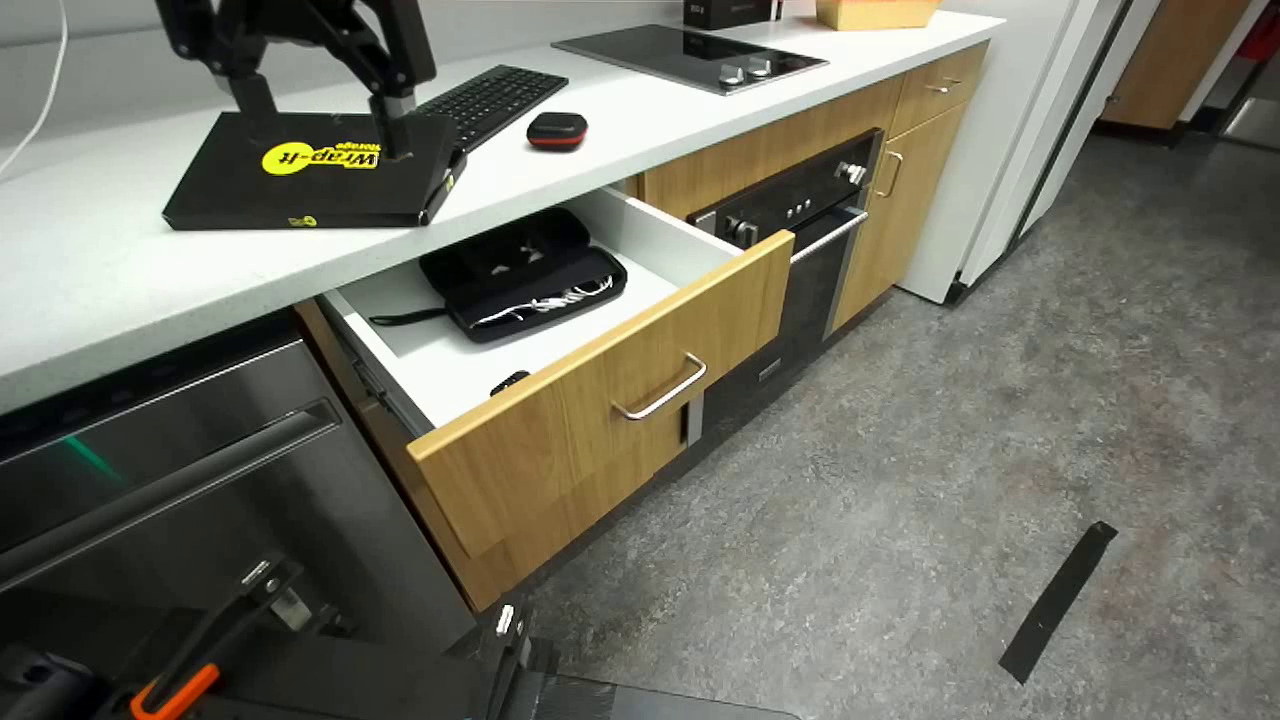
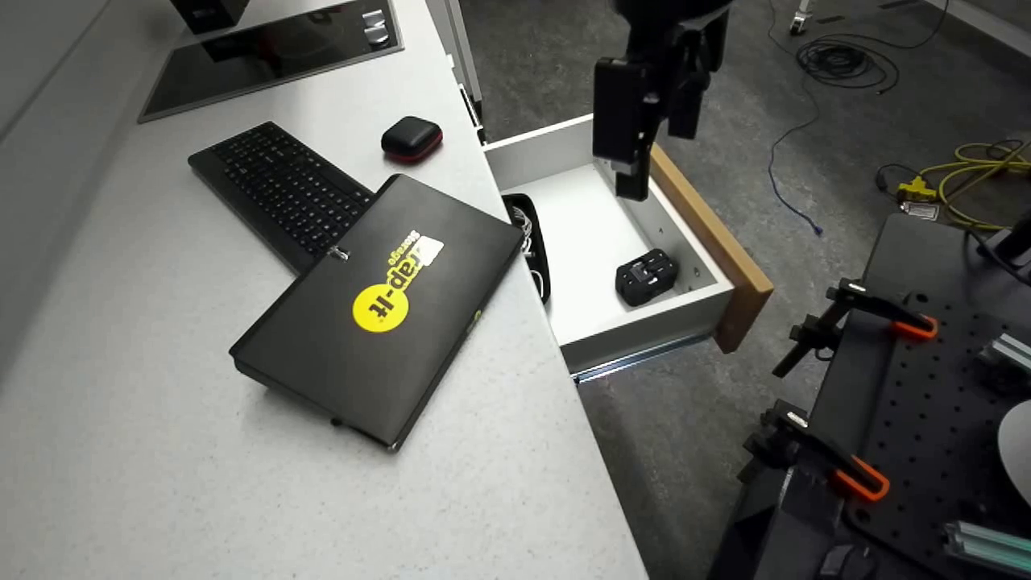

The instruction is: Close the drawer on the left

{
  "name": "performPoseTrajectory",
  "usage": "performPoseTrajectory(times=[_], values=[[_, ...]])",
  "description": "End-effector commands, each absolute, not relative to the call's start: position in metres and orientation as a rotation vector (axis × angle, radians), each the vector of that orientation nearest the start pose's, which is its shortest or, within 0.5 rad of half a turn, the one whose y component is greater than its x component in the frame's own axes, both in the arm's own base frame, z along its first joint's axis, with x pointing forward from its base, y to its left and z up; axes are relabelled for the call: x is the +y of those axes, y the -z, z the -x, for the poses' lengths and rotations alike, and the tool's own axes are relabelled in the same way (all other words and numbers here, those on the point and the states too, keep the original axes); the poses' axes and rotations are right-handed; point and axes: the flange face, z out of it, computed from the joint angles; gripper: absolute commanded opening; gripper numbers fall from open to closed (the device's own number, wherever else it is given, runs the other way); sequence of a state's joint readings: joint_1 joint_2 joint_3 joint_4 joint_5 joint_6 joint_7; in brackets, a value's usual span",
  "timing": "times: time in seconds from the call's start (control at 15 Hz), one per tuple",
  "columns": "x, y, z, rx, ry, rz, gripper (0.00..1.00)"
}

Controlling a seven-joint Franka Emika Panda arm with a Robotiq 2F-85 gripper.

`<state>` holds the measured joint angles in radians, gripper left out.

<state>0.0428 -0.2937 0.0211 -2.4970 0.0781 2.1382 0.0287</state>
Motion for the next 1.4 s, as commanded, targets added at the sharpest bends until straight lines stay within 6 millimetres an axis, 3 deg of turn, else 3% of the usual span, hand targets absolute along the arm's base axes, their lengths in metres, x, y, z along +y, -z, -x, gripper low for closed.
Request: performPoseTrajectory(times=[0.0,0.33,0.53,0.6,0.73,1.07,1.33], values=[[-0.039,-0.377,-0.428,0.197,-0.031,3.159,1.0],[-0.172,-0.336,-0.417,0.585,-0.006,3.161,1.0],[-0.227,-0.306,-0.406,0.802,-0.027,3.105,1.0],[-0.207,-0.323,-0.403,0.694,-0.018,3.115,1.0],[-0.218,-0.311,-0.399,0.718,-0.05,3.108,1.0],[-0.208,-0.317,-0.404,0.688,-0.029,3.117,1.0],[-0.238,-0.266,-0.422,0.915,0.03,3.148,1.0]])
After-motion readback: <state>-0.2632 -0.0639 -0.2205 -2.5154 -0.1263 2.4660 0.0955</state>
